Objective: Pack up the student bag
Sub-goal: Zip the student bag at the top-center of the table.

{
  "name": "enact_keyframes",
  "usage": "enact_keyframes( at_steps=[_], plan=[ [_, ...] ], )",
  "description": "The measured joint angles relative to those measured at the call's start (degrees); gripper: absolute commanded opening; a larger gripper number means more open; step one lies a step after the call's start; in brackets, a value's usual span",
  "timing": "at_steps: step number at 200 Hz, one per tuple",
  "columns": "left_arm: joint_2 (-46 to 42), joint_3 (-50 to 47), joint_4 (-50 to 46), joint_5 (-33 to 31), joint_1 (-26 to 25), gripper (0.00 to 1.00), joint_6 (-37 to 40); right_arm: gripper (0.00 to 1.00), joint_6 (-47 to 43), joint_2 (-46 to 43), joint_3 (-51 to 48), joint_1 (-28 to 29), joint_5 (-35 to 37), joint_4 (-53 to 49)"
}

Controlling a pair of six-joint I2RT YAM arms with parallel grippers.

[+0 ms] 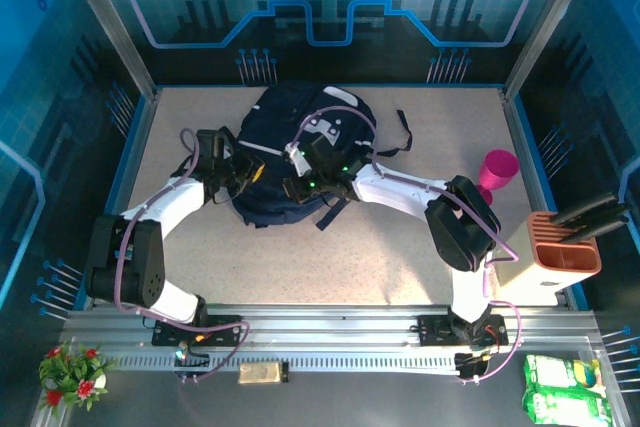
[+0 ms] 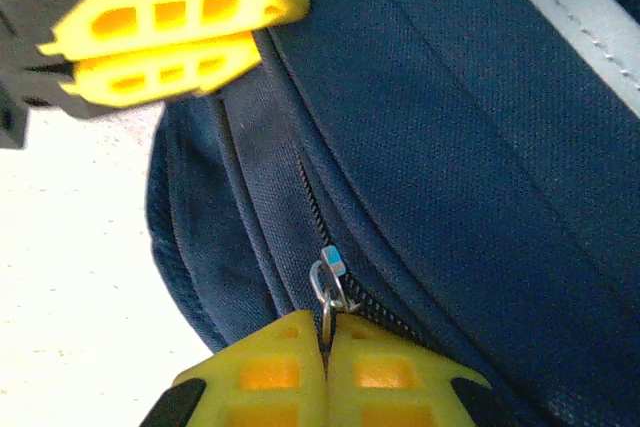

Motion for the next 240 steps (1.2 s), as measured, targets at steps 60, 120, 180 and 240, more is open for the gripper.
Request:
enact_keyframes(
  at_steps=[60, 120, 180, 240],
  plan=[
    [1.3, 1.7, -2.1, 0.7, -0.9, 0.0, 1.9, 0.03, -5.7, -5.6, -7.8, -2.7, 6.4, -0.8],
    [1.3, 2.3, -2.6, 0.7, -0.9, 0.0, 3.7, 0.07, -8.2, -6.6, -7.1, -8.5, 6.9, -5.2],
    [2.2, 3.7, -4.2, 1.6, -0.9, 0.0, 7.1, 0.11, -8.9, -2.5, 1.0, -12.7, 5.7, -11.9],
    [1.9, 6.1, -8.7, 1.4, -0.9, 0.44, 12.6, 0.21, -7.5, -5.1, -2.0, -14.1, 3.5, -10.9]
  ],
)
